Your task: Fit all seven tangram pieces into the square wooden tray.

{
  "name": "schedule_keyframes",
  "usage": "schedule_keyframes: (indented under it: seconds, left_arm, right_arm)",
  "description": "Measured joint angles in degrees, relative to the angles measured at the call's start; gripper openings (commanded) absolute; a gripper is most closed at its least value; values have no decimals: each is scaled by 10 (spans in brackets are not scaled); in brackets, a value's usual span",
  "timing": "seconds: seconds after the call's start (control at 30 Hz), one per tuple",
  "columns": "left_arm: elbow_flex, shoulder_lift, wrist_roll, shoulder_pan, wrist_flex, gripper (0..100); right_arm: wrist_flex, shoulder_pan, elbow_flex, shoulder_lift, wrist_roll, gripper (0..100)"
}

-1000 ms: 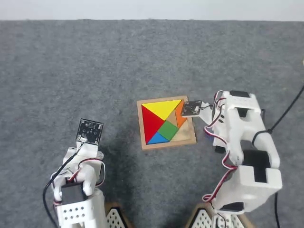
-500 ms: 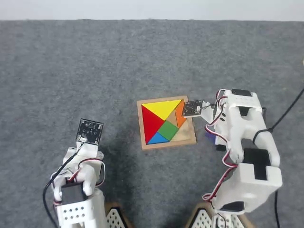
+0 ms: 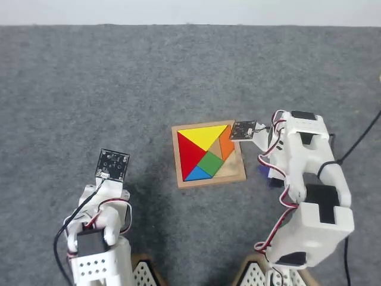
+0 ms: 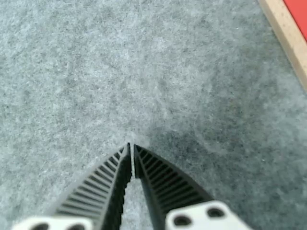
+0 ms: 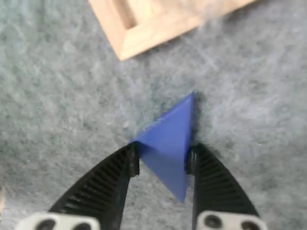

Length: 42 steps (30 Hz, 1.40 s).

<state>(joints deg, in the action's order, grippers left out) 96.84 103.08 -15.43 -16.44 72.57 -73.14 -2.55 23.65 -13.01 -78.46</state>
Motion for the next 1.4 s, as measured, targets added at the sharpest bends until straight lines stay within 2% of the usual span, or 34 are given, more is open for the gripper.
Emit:
schedule_keyframes:
  seconds: [0.13,0.33,0.53,0.77,1.0,1.13,1.4]
  left_arm:
    - [0,0,0,0,0,12]
    - [0,0,0,0,0,12]
    - [0,0,0,0,0,12]
    - [0,0,0,0,0,12]
    - [0,0,0,0,0,12]
    - [0,0,0,0,0,12]
    - [0,0,0,0,0,12]
  right_arm:
    - [-8,0,5,0,0,277]
    - [-12,1,11,1,3,244]
    - [-12,1,7,1,65,229]
    - [-10,1,1,-2,97,200]
    - [-4,0,0,-2,114,61]
    - [-2,-16,0,-2,121,46]
    - [6,-36,-22,7,184,9]
